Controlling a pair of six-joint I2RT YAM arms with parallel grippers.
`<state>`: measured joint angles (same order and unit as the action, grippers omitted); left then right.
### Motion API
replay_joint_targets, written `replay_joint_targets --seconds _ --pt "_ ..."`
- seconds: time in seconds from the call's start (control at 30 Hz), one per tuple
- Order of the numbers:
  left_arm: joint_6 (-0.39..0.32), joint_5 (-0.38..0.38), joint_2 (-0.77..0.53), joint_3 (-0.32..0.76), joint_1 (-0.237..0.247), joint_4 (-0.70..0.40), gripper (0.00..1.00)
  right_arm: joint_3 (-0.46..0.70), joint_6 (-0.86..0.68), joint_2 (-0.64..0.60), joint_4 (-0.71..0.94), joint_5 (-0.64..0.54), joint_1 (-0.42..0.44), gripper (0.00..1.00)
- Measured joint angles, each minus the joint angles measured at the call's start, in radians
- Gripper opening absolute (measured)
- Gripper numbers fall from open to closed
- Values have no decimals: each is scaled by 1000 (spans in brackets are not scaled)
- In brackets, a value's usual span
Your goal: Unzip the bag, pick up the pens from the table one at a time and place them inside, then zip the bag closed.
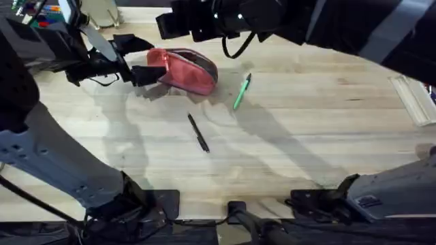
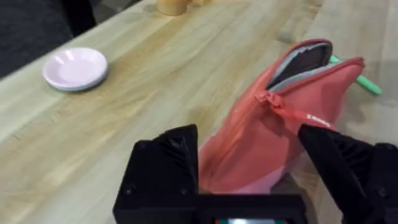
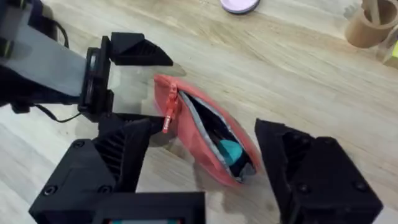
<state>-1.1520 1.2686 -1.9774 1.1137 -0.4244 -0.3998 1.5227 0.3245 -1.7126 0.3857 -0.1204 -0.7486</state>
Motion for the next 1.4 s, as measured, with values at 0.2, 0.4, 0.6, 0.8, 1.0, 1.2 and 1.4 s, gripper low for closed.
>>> replay_joint_targets --seconds 0.2,0.4,0.6,0.8,1.0,1.2,1.4 --pt "0 -21 52 0 0 -111 993 0 -37 0 2 0 0 996" --pt "0 -80 235 0 0 -245 993 0 -60 0 23 0 0 996" --pt "2 -189 431 0 0 -383 993 1 -94 0 58 0 3 995" --pt "147 -332 624 0 0 -420 993 30 -111 0 76 0 21 995" --pt "477 -550 803 0 0 -427 993 56 -154 0 106 1 27 995" --pt "762 -722 907 0 0 -444 994 83 -200 0 170 1 27 996" --pt "850 -771 924 0 0 -465 993 134 -233 0 227 27 27 996"
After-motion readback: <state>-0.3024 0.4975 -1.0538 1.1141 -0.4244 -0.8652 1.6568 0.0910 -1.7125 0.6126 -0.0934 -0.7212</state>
